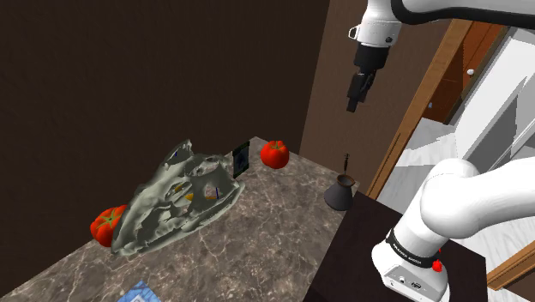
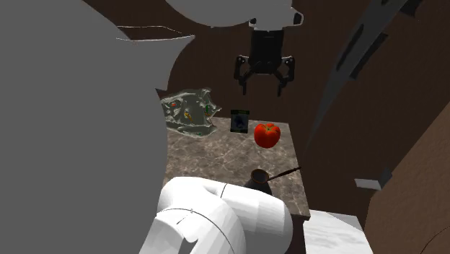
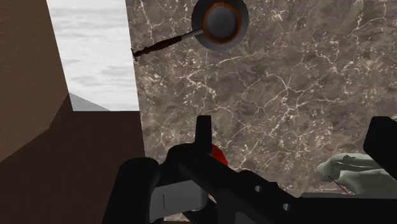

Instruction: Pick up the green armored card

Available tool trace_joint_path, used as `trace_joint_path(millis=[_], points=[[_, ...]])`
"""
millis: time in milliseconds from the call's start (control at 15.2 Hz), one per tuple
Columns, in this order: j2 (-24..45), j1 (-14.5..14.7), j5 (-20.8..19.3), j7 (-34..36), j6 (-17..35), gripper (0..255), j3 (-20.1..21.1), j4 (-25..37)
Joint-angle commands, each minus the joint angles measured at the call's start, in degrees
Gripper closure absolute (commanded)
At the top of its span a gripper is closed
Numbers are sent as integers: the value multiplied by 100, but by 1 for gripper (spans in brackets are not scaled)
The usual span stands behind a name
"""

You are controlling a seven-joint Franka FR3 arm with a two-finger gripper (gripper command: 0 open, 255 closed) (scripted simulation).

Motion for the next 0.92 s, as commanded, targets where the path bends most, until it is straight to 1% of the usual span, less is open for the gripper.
trace_joint_path(millis=[0,198,396,660,858], points=[[0,0,0,0,0,0,0,0],[-93,-102,240,985,476,0,532,-396],[-28,-206,455,1967,974,0,1087,-665],[307,-398,651,3287,1652,0,1858,-812],[731,-612,679,4306,2140,0,2450,-760]])
